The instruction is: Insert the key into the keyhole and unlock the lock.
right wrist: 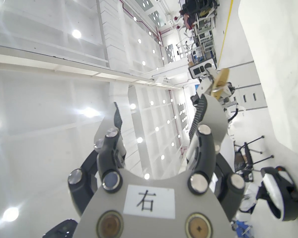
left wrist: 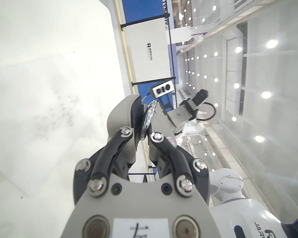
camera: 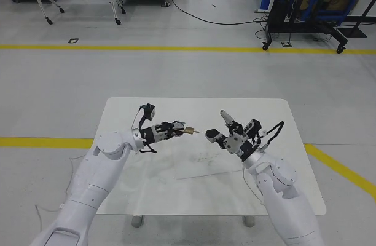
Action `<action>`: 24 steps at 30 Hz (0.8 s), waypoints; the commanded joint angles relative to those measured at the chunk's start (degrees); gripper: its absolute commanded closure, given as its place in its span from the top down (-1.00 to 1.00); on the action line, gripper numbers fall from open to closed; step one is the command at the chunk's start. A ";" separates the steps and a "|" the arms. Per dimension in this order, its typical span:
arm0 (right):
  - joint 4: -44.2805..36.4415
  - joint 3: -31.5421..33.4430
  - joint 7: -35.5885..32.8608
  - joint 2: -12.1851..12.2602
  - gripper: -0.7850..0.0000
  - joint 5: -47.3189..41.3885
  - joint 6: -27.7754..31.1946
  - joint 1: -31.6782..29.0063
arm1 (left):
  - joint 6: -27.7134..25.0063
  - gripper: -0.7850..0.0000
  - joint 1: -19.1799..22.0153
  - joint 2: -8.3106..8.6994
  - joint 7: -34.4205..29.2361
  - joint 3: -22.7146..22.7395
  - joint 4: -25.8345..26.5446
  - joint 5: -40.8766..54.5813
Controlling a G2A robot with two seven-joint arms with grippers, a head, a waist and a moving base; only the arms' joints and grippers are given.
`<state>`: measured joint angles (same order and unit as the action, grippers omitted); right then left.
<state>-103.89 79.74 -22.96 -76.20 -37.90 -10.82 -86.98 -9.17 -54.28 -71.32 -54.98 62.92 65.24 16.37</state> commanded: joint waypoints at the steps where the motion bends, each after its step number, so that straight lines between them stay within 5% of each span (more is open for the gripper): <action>1: -3.16 1.35 1.77 0.32 1.00 3.90 0.70 -1.74 | 0.84 -1.00 0.17 0.03 1.05 -1.45 0.87 -4.80; 8: -12.93 4.08 7.84 1.14 1.00 16.42 1.31 -6.89 | 5.40 -1.00 0.76 -0.56 2.22 -7.94 3.58 -16.34; 17: -12.93 4.08 7.84 1.14 1.00 16.42 1.31 -6.89 | 10.89 -1.00 5.05 -2.81 7.04 -15.76 0.49 -25.25; 19: -12.93 4.08 7.84 1.14 1.00 16.42 1.31 -6.89 | 11.44 -0.73 6.25 -3.55 7.68 -17.46 -1.17 -26.07; 21: -12.93 4.08 7.84 1.14 1.00 16.42 1.31 -6.89 | 11.32 -0.02 7.16 -4.40 7.51 -18.59 -2.98 -24.32; 22: -12.93 4.08 7.84 1.14 1.00 16.42 1.31 -6.89 | 11.36 0.99 7.48 -4.74 7.26 -18.89 -3.81 -23.25; 24: -12.93 4.08 7.84 1.14 1.00 16.42 1.31 -6.89 | 11.39 1.00 7.97 -5.28 6.56 -19.50 -5.17 -21.73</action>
<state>-116.82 83.83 -15.12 -75.06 -21.47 -9.51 -93.87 2.19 -46.57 -76.31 -47.97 43.75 60.91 -6.33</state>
